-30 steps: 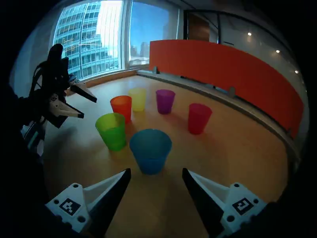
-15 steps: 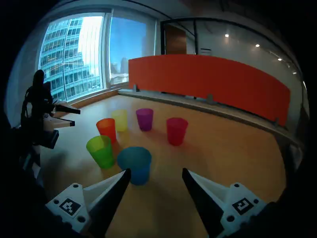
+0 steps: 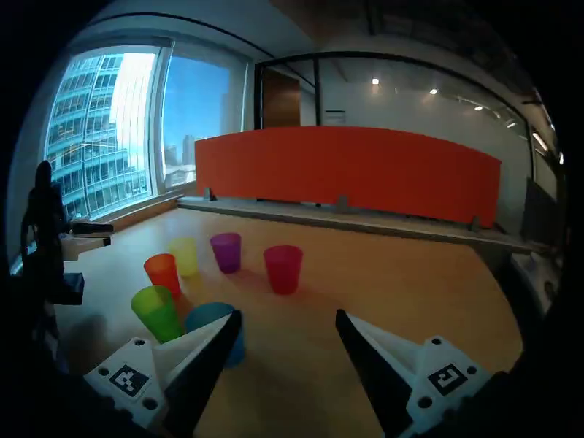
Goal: Pour water
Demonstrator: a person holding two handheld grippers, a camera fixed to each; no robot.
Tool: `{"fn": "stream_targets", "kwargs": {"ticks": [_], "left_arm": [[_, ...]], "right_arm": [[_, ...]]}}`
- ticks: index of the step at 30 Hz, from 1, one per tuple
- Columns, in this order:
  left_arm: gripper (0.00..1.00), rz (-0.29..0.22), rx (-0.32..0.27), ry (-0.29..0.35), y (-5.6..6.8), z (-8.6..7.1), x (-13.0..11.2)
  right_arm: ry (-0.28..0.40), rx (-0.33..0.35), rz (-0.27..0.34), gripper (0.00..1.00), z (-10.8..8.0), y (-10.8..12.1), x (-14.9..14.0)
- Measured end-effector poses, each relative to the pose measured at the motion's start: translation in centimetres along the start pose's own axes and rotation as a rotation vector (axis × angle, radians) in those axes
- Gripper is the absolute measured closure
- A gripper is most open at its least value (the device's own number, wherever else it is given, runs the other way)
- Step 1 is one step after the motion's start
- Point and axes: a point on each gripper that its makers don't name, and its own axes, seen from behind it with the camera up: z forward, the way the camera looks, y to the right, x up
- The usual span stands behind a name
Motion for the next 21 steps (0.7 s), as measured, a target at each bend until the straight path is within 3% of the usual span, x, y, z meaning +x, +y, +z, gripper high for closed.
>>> {"fn": "stream_targets", "kwargs": {"ticks": [14,21], "left_arm": [[0.01,-0.069,0.130,0.067,-2.8,-0.1,0.6],[0.01,-0.097,0.156,0.097,-3.2,-0.2,1.0]], "right_arm": [[0.108,-0.192,0.064,0.00,0.3,3.5,1.5],[0.161,-0.279,0.051,0.00,-0.2,5.0,2.6]]}}
